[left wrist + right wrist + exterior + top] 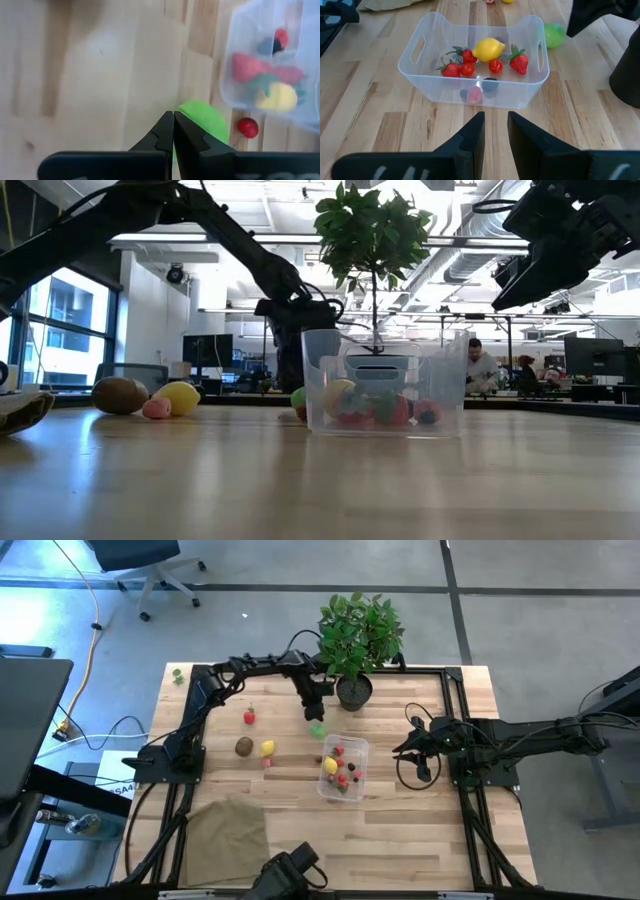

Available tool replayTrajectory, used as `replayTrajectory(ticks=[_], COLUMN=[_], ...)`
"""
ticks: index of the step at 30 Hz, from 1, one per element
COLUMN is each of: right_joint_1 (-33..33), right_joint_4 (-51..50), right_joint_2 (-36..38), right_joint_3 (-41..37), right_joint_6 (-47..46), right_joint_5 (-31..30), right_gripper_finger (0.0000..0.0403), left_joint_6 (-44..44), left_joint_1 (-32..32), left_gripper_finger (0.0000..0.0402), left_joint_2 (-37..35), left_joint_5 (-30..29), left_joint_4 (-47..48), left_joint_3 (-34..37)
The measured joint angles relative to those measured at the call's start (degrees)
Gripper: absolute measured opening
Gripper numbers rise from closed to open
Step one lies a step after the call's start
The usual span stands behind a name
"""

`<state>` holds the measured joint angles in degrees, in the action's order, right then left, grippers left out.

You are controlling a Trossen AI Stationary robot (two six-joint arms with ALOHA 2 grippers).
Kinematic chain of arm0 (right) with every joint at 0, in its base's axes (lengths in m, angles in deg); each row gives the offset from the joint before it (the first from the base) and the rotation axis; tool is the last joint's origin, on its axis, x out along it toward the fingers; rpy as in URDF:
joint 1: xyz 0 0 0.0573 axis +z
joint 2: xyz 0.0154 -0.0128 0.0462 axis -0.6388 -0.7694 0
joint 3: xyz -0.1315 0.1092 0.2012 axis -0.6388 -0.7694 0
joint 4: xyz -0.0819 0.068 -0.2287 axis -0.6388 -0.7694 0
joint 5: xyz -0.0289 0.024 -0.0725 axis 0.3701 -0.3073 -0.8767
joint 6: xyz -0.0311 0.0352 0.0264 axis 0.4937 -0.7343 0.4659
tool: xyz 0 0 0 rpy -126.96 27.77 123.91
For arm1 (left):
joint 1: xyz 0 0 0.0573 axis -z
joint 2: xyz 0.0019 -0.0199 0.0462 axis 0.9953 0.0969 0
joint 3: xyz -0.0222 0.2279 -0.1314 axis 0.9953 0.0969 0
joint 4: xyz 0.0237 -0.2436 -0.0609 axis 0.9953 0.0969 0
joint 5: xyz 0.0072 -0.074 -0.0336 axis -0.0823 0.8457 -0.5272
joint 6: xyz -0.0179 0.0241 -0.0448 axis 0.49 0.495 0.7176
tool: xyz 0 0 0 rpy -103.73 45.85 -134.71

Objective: Pick and placing Produce into tupperware
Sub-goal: Put the green cabbage into the transparent container

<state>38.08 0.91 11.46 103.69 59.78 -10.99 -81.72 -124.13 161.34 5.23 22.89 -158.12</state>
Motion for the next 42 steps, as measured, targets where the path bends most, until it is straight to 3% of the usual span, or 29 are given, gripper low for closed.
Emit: replayTrajectory(ticks=[13, 29, 36, 42], right_joint_1=[0.0, 0.0, 0.0, 0.0], right_joint_4=[0.0, 0.0, 0.0, 0.0], right_joint_2=[0.0, 0.0, 0.0, 0.0], right_joint_3=[0.0, 0.0, 0.0, 0.0], right_joint_6=[0.0, 0.0, 0.0, 0.0], right_joint_5=[0.0, 0.0, 0.0, 0.0], right_gripper_finger=[0.0073, 0.0073, 0.0073, 0.0073], left_joint_6=[0.3, -10.0, -12.4, -12.3], left_joint_1=[-2.9, -6.4, -6.4, -6.4], left_gripper_finger=[0.0, 0.0, 0.0, 0.0], left_joint_2=[0.0, -4.3, -11.4, -19.2], left_joint_5=[-2.3, -8.9, -11.9, -14.4], left_joint_4=[0.1, 9.8, 8.9, 2.8], left_joint_3=[0.0, 0.2, 8.2, 21.1])
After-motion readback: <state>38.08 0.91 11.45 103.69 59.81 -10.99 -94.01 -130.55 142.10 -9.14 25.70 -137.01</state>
